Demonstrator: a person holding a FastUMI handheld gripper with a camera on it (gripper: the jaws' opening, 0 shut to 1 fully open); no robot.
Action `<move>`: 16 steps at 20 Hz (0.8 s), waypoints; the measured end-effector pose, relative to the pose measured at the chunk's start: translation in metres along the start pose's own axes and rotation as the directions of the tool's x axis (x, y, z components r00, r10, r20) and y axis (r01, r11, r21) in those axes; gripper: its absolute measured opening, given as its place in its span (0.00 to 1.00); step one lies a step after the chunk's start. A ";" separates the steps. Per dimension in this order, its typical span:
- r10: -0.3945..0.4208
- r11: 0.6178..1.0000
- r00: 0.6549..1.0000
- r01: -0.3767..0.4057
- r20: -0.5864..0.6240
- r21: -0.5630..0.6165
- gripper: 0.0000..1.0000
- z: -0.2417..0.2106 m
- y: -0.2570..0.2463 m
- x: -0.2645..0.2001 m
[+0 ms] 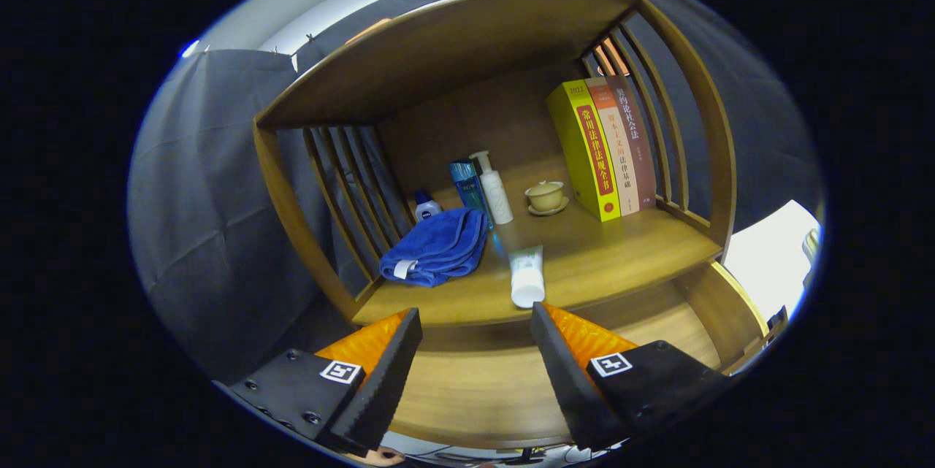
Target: Pull open the drawer, take out the items inside it, and place them on the countertop above the cabinet.
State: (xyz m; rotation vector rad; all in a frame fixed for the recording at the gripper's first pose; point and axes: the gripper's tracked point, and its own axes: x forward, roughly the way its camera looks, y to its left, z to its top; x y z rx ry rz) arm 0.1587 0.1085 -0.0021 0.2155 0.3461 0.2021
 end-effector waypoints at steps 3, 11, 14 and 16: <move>-0.004 1.000 1.000 0.004 -0.009 -0.020 0.99 -0.020 0.000 -0.010; -0.066 0.993 0.998 0.067 0.015 -0.096 0.98 -0.067 -0.004 -0.069; -0.081 0.992 0.997 0.081 0.001 -0.095 0.98 -0.083 -0.010 -0.082; -0.096 0.991 0.995 0.095 -0.014 -0.091 0.98 -0.094 -0.014 -0.088</move>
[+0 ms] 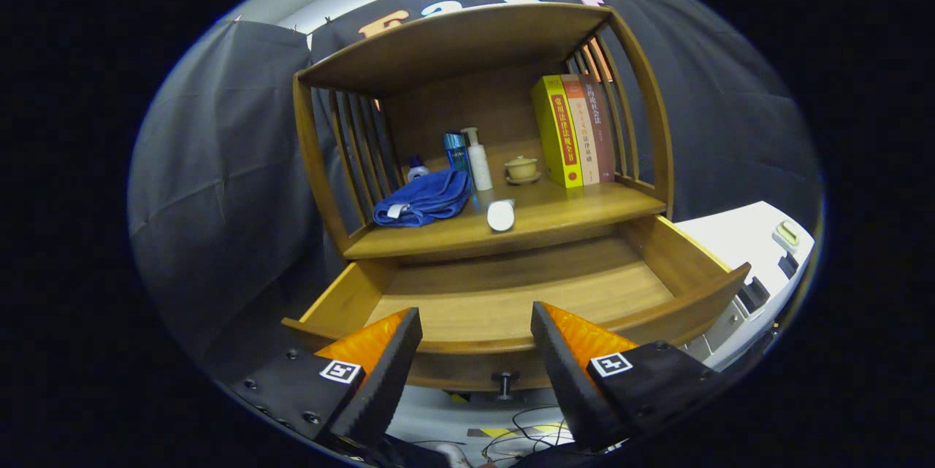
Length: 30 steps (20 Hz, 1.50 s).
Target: Pull open the drawer, take out the items inside it, and place them on the countertop above the cabinet.
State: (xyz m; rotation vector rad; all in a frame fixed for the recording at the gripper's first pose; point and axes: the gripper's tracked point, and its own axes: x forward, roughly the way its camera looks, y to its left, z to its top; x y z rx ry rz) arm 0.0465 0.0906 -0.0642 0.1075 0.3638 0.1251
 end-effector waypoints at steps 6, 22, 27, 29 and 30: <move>-0.058 0.998 0.998 0.057 -0.025 -0.035 0.98 -0.033 -0.010 -0.007; -0.156 0.982 0.988 0.155 -0.003 -0.107 0.97 -0.031 -0.022 0.040; -0.159 0.982 0.987 0.159 0.008 -0.099 0.98 -0.017 -0.024 0.068; -0.159 0.982 0.987 0.159 0.010 -0.101 0.97 -0.014 -0.025 0.078; -0.158 0.982 0.987 0.158 0.010 -0.099 0.97 -0.013 -0.026 0.083</move>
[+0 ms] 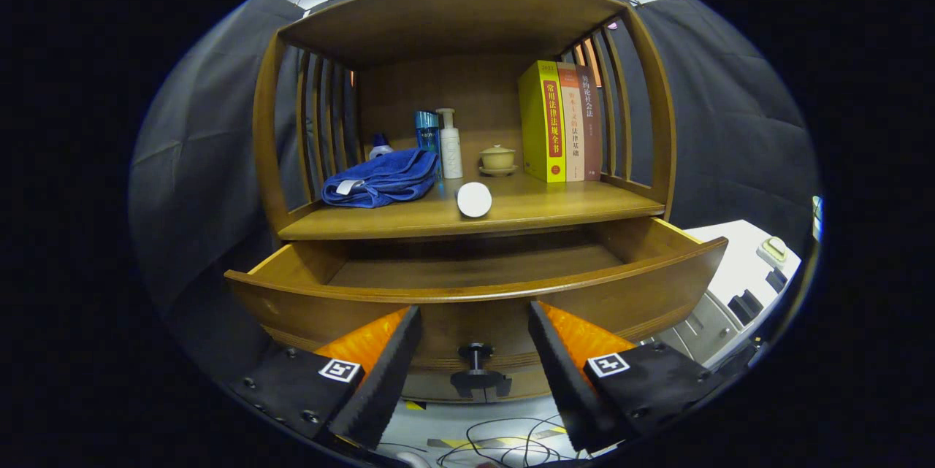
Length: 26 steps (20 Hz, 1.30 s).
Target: Pull open the drawer, take out the items inside it, and place them on the countertop above the cabinet.
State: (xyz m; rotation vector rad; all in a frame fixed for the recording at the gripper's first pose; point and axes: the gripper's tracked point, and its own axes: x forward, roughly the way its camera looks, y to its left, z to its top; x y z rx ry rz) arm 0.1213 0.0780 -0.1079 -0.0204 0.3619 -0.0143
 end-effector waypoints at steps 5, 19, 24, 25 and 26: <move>-0.001 1.000 1.000 0.001 0.021 0.003 0.97 0.010 0.000 0.032; -0.009 1.000 0.999 0.009 0.048 0.001 0.97 0.025 0.000 0.100; 0.018 0.999 1.000 -0.019 0.021 0.048 0.97 0.019 -0.002 0.094; 0.023 0.998 0.999 -0.025 0.028 0.063 0.97 0.021 -0.005 0.089; 0.031 0.997 0.999 -0.034 0.038 0.070 0.98 0.023 -0.006 0.081</move>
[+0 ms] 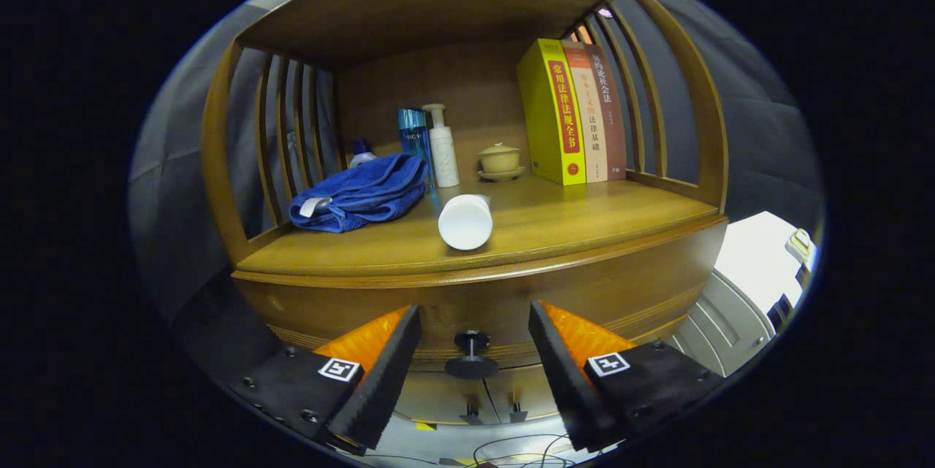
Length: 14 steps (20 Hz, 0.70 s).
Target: Pull open the drawer, take out the items inside it, and place them on the countertop above the cabinet.
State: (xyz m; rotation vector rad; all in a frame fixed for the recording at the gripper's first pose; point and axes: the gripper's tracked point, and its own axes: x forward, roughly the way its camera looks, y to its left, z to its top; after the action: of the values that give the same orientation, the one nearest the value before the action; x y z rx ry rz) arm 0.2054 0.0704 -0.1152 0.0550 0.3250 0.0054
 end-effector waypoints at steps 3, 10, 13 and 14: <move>0.014 1.000 0.999 -0.014 0.041 0.005 0.99 0.008 -0.006 -0.030; 0.024 0.999 0.988 -0.019 0.155 -0.035 0.98 0.031 -0.008 -0.115; 0.020 0.994 0.983 0.001 0.182 -0.113 0.98 0.039 -0.001 -0.144; 0.019 0.992 0.979 0.007 0.203 -0.130 0.98 0.044 0.002 -0.152</move>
State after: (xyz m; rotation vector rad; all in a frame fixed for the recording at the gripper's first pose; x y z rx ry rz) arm 0.0750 0.0678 -0.0251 -0.0723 0.1185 0.0268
